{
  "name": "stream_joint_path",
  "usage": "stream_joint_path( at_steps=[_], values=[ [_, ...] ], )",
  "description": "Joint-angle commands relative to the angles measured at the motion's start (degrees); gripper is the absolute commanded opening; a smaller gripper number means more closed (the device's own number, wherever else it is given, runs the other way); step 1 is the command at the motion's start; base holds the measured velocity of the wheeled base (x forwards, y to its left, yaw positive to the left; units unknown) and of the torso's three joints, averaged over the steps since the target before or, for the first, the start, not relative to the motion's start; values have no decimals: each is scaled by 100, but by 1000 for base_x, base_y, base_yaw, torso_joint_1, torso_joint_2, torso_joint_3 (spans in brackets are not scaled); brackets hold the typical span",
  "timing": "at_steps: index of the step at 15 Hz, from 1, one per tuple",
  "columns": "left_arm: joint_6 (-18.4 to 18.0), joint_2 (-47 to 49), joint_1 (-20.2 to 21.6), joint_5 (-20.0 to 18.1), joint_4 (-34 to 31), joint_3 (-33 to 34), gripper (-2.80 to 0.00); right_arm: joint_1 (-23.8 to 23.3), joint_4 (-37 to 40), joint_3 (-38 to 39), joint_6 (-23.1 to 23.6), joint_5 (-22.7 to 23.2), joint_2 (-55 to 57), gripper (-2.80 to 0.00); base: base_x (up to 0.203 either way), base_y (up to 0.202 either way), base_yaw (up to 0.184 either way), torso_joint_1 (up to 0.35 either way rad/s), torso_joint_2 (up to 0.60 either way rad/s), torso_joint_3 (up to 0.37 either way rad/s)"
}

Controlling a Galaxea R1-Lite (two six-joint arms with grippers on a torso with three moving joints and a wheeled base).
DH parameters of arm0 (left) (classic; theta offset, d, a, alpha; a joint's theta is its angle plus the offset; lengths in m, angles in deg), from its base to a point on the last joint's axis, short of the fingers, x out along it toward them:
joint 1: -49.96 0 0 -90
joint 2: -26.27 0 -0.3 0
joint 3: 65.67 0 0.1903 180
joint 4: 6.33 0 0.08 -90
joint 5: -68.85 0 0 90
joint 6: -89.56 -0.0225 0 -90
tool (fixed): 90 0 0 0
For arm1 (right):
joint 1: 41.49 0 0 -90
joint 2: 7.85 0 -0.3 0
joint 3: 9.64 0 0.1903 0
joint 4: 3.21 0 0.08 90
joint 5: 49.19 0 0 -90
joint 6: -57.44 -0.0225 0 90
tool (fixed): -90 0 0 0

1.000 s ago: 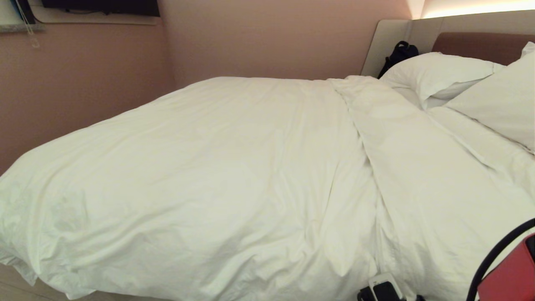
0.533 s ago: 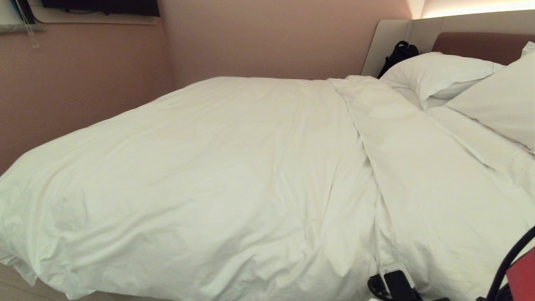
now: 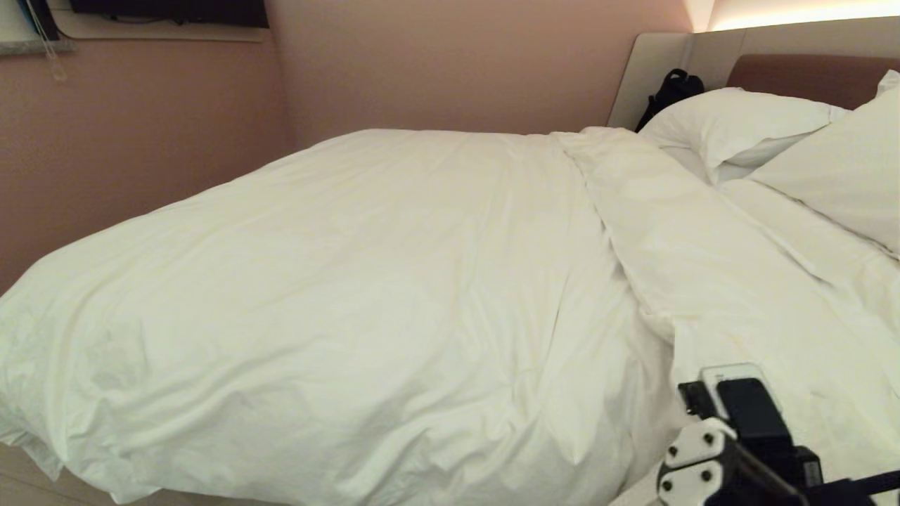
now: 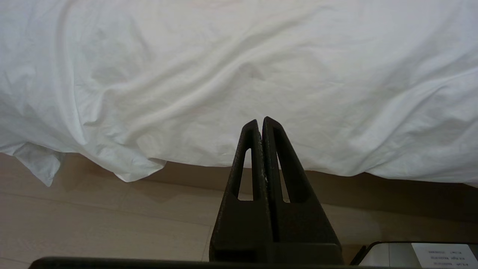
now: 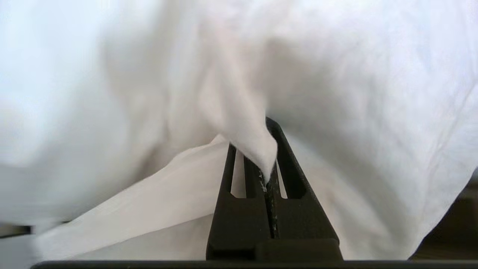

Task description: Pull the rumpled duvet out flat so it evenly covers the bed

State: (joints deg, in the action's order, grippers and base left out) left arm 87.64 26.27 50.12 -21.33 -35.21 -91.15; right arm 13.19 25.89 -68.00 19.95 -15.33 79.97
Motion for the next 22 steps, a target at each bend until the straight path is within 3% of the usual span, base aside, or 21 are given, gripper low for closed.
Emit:
stream_joint_path(
  at_steps=[1, 5, 8, 12, 16, 21, 22],
  values=[
    [-1, 0, 2, 1, -3, 0, -280, -32, 957, -261, -21, 315, -867, -280, 0, 0, 0, 0, 0, 0],
    [-1, 0, 2, 1, -3, 0, -280, -61, 1064, -489, -18, 550, -1396, -280, 0, 0, 0, 0, 0, 0],
    [-1, 0, 2, 1, -3, 0, -280, -157, 1171, -570, 4, 1144, -1742, -280, 0, 0, 0, 0, 0, 0],
    [-1, 0, 2, 1, -3, 0, -280, -176, 1211, -186, 4, 1524, -1480, -280, 0, 0, 0, 0, 0, 0],
    [-1, 0, 2, 1, -3, 0, -280, -167, 1148, 170, -66, 2208, -1036, -280, 0, 0, 0, 0, 0, 0],
    [-1, 0, 2, 1, -3, 0, -280, -159, 1038, 186, -57, 2326, -890, -280, 0, 0, 0, 0, 0, 0],
    [-1, 0, 2, 1, -3, 0, -280, -159, 1027, 181, -57, 2328, -856, 0, 0, 0, 0, 0, 0, 0]
  ],
)
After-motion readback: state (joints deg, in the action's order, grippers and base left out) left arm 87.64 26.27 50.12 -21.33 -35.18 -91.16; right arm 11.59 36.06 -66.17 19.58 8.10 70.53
